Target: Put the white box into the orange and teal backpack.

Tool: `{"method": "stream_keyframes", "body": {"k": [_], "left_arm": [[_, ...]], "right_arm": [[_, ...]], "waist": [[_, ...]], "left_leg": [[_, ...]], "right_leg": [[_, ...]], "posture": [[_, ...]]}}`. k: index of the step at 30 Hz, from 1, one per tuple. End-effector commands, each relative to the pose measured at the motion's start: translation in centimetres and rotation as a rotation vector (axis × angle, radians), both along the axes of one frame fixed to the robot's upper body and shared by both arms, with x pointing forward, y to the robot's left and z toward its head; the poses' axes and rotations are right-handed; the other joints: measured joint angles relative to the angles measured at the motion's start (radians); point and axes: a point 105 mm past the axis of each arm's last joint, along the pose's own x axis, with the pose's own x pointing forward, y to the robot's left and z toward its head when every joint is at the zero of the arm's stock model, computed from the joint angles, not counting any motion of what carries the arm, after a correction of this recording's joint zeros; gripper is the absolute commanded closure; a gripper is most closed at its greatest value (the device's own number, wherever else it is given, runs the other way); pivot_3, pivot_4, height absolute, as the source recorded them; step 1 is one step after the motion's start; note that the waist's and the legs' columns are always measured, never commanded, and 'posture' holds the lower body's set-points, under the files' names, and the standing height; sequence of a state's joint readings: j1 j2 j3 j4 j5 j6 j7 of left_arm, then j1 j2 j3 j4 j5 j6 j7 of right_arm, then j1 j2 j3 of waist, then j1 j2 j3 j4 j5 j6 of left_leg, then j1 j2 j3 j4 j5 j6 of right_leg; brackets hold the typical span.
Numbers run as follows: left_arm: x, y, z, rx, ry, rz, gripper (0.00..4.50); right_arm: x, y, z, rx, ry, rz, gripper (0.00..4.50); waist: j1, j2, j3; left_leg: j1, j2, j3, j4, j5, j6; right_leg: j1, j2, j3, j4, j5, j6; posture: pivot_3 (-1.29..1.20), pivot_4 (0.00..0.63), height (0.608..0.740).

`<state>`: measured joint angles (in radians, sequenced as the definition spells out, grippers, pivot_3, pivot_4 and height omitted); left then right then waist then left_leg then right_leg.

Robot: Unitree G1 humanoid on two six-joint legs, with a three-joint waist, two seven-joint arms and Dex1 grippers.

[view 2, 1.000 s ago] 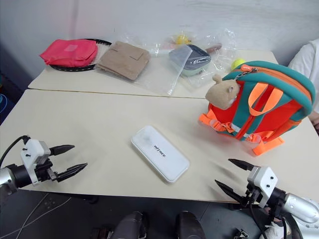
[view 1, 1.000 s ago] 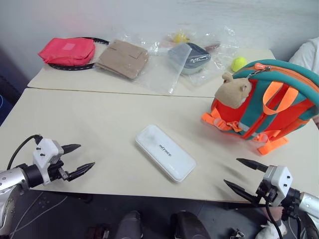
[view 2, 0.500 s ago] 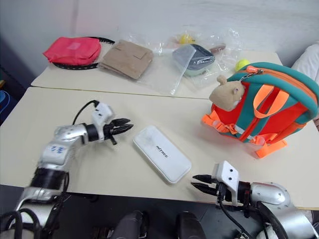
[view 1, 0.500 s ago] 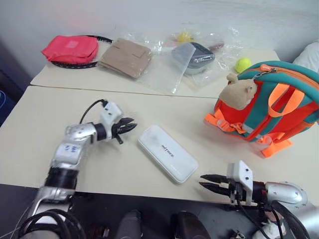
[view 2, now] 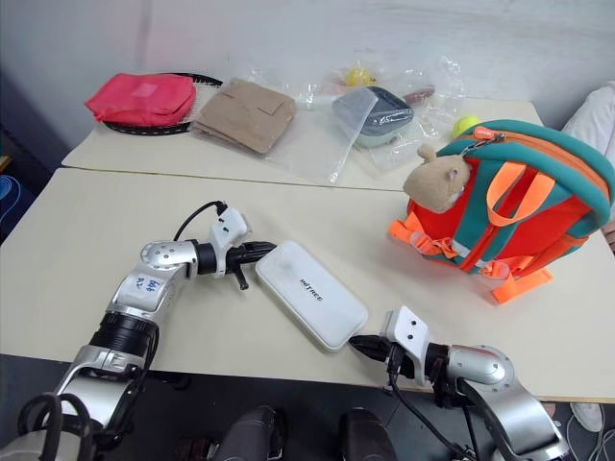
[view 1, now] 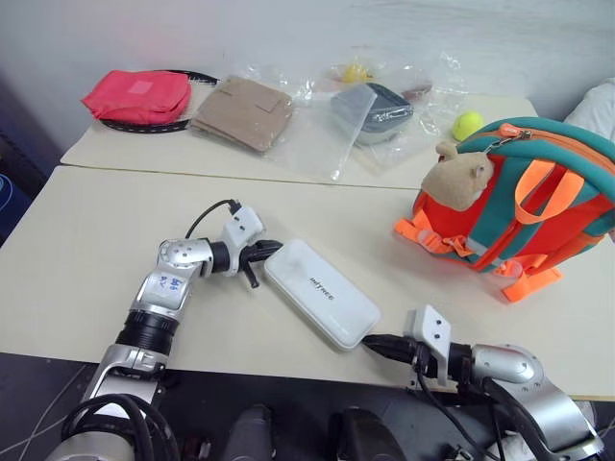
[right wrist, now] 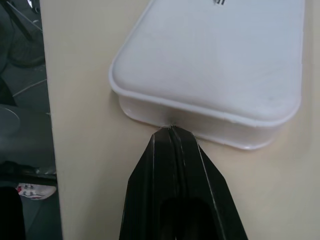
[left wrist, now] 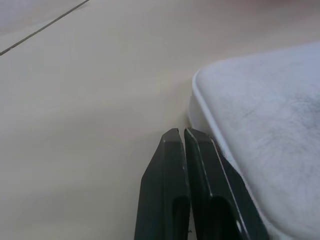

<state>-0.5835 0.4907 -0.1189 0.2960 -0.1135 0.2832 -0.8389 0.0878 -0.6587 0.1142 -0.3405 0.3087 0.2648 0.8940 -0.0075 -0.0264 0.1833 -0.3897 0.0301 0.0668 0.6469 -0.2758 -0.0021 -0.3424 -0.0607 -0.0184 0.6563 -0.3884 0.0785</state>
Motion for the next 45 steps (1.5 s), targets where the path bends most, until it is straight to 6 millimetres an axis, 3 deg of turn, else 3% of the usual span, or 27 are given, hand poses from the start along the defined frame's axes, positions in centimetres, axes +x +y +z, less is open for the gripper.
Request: {"method": "stream_keyframes", "body": {"k": [1,9,17,19,22,25,29,33,38,45], "left_arm": [[-1.7,-1.0,-0.3,-0.022,0.024,-0.065,4.32],[-4.3,-0.8,-0.2,-0.024,0.043,-0.065,4.32],[-6.7,1.0,-0.1,-0.01,0.071,-0.002,4.32],[-7.0,1.8,-0.2,0.001,0.086,0.039,4.32],[-6.9,5.0,-1.4,0.048,0.156,0.162,4.32],[-7.6,6.9,-1.5,-0.009,0.293,0.215,3.79],[-9.6,6.9,-0.4,-0.253,0.608,0.146,2.67],[-8.1,6.8,2.0,-0.44,0.692,0.145,1.46],[-6.4,5.1,1.9,-0.502,0.992,0.192,0.04],[-5.4,1.2,1.6,-0.511,1.203,0.101,0.04]], "right_arm": [[1.7,-0.8,1.0,0.001,-0.053,-0.049,4.5],[3.4,-3.0,1.4,-0.073,-0.086,-0.065,4.5],[4.8,-5.1,1.9,-0.126,-0.105,-0.096,4.5],[4.8,-5.4,1.6,-0.139,-0.092,-0.104,4.5],[4.5,-6.6,0.6,-0.198,-0.056,-0.117,4.5],[4.4,-8.2,0.2,-0.244,-0.049,-0.138,4.5],[5.0,-9.3,1.1,-0.244,-0.074,-0.157,4.5],[5.3,-9.0,1.4,-0.24,-0.091,-0.127,4.5],[5.6,-7.8,1.8,-0.214,-0.1,-0.077,4.5],[5.9,-5.7,1.8,-0.191,-0.112,-0.014,4.5]], "waist": [[-0.001,0.0,0.0],[0.002,0.0,0.0],[0.003,0.0,0.0],[0.002,0.001,0.0],[0.001,0.001,0.0],[0.001,0.001,0.0],[0.002,0.001,0.0],[0.006,0.001,0.0],[0.002,0.001,0.0],[-0.02,0.0,0.0]], "left_leg": [[0.0,0.0,0.0,0.0,0.0,0.0],[0.0,0.0,0.0,0.0,-0.001,0.001],[0.0,-0.001,-0.001,-0.001,-0.001,0.002],[0.0,-0.001,-0.001,-0.001,-0.001,0.002],[0.0,-0.001,-0.001,-0.001,-0.002,0.003],[0.001,0.0,-0.001,-0.001,-0.002,0.004],[0.001,-0.001,-0.002,-0.001,-0.003,0.004],[0.001,-0.001,-0.003,-0.001,-0.002,0.004],[0.0,-0.002,-0.003,0.0,-0.002,0.002],[-0.001,-0.001,-0.002,0.0,0.0,0.0]], "right_leg": [[0.0,0.0,0.0,0.0,0.0,0.0],[0.001,-0.001,0.0,0.0,0.0,0.0],[0.001,-0.001,0.0,-0.002,0.0,0.0],[0.001,-0.001,0.0,-0.002,0.0,0.0],[0.002,-0.001,0.0,-0.002,0.0,0.0],[0.002,-0.001,0.0,-0.002,0.0,0.0],[0.003,-0.002,0.0,-0.003,0.0,0.0],[0.003,-0.002,-0.001,-0.003,0.0,0.0],[0.003,-0.002,-0.002,-0.002,0.0,0.0],[0.001,-0.001,-0.001,-0.001,0.0,0.0]], "posture": [[0.0,0.15,0.74],[0.0,0.15,0.74],[0.0,0.15,0.74],[0.0,0.15,0.74],[0.0,0.15,0.74],[0.0,0.15,0.74],[0.0,0.15,0.74],[0.0,0.15,0.74],[0.0,0.15,0.74],[0.0,0.15,0.74]]}}
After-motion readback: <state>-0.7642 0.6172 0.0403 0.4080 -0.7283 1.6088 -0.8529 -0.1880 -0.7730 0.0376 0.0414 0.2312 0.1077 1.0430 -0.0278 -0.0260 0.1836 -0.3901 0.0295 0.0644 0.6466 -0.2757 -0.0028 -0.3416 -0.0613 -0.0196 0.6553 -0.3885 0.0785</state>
